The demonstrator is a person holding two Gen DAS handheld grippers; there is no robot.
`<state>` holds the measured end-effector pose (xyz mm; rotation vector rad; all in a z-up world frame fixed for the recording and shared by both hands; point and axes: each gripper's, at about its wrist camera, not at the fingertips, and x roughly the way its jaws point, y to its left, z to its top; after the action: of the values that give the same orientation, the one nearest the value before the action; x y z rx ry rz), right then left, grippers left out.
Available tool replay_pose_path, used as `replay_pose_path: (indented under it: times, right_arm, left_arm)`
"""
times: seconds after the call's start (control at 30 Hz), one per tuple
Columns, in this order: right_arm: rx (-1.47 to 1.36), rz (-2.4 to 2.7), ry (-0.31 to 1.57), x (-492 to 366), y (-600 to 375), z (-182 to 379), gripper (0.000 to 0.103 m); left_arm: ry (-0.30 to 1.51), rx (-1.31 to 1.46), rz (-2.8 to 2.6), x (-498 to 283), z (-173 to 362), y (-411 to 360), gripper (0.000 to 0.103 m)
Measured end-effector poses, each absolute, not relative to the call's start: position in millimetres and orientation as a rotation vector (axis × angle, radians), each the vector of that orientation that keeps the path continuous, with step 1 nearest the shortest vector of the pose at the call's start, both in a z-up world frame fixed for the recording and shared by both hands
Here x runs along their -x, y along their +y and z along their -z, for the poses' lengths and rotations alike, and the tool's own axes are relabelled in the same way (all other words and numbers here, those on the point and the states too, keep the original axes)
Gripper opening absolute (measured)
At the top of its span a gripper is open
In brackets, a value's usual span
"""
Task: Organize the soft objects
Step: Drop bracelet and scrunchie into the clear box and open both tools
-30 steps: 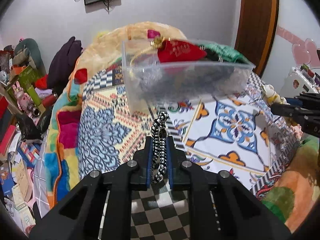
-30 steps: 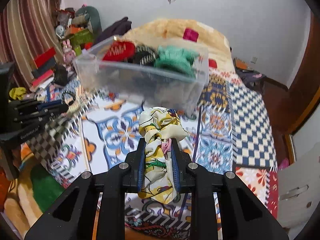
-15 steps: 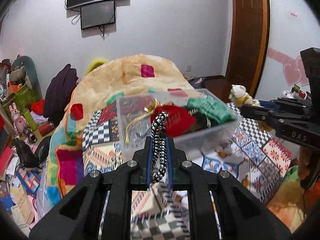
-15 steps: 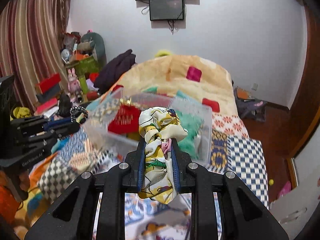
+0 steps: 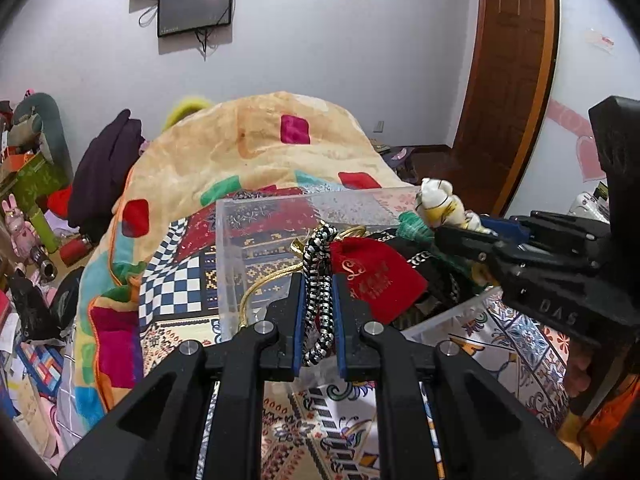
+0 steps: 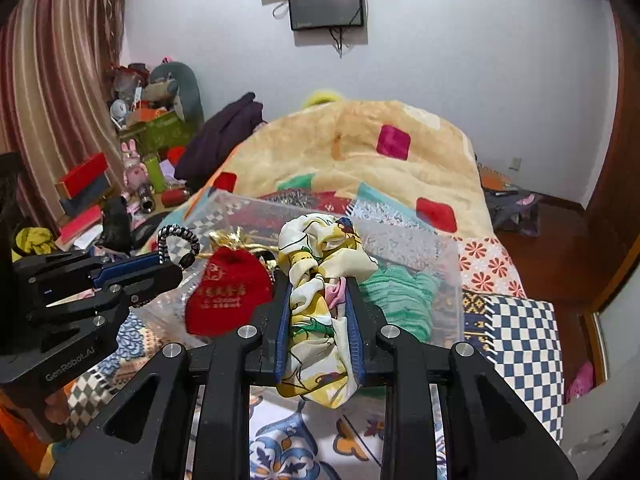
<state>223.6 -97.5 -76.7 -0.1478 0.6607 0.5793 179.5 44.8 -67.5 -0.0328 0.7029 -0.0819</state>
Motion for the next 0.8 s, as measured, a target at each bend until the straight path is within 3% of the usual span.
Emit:
replay_pose_path:
  times: [0.2, 0.27, 0.33, 0.47, 0.8]
  right_arm:
    - [0.184, -0.589, 0.695, -226, -91, 90, 0.024]
    - [0.191, -0.585, 0.696, -226, -91, 90, 0.025]
    - [0.199, -0.580, 0.700, -226, -91, 91, 0.032]
    - [0.205, -0.556, 0.708, -228, -95, 92, 0.051]
    - [0.178, -0.597, 0.653, -213, -111, 69, 0.072]
  left_arm:
    - [0.744, 0.017, 0.071, -192, 82, 42, 0.013]
    - [0.750, 0.016, 0.070, -190, 83, 42, 0.026]
    - [0.747, 0.013, 0.060, -189, 83, 42, 0.035]
    - [0.746, 0.020, 0.051, -185, 81, 46, 0.043]
    - [0.677, 0.036, 0.057, -163, 61, 49, 0.056]
